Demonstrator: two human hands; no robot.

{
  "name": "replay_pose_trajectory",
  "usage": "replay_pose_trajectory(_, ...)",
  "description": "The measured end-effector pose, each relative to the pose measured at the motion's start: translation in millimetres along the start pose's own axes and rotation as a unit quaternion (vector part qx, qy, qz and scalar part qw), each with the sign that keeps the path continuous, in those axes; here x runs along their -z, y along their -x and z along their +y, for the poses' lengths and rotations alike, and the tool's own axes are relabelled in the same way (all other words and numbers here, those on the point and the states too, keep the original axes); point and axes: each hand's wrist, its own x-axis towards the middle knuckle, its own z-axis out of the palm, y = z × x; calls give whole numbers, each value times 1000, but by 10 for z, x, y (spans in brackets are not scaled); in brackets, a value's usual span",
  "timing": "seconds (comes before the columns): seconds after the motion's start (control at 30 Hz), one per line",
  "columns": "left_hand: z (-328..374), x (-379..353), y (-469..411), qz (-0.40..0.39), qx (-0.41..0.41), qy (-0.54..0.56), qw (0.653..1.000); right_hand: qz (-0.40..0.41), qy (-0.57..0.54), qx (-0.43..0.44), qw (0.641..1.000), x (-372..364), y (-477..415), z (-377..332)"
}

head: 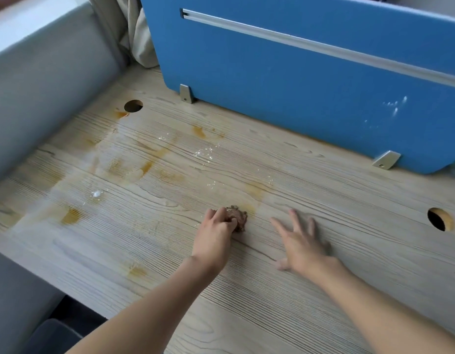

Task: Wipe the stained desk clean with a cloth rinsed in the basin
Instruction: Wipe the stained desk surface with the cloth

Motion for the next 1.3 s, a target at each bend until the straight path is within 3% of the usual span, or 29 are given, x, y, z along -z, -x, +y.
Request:
replay_pose_trajectory(0.2,226,-37,150,-33,-107,10,994,6,31,-6,999,-29,1,-22)
replay_pose_trajectory(0.4,189,14,-226,-22,4,4,1000,4,38,-9,999,-37,-16,-7)
replay_pose_trajectory(0.57,330,6,-64,-49,-78,1,996,7,34,-8,999,-66,-48,-16)
replay_pose_trajectory(0.73,180,7,-336,-32,-3,5,999,0,21,13,1000,44,-79,49)
replay_pose_trajectory(0.97,308,12,-249,-60,-65,-1,996,5,-7,-6,1000,121,-205,177)
replay_pose_trajectory(1.1,199,-47,-480,-24,0,0,1000,13,1,-9,1000,100,-207,170)
replay_pose_trajectory(1.3,355,-97,-309,-46,-78,14,996,12,5,-14,1000,87,-239,155)
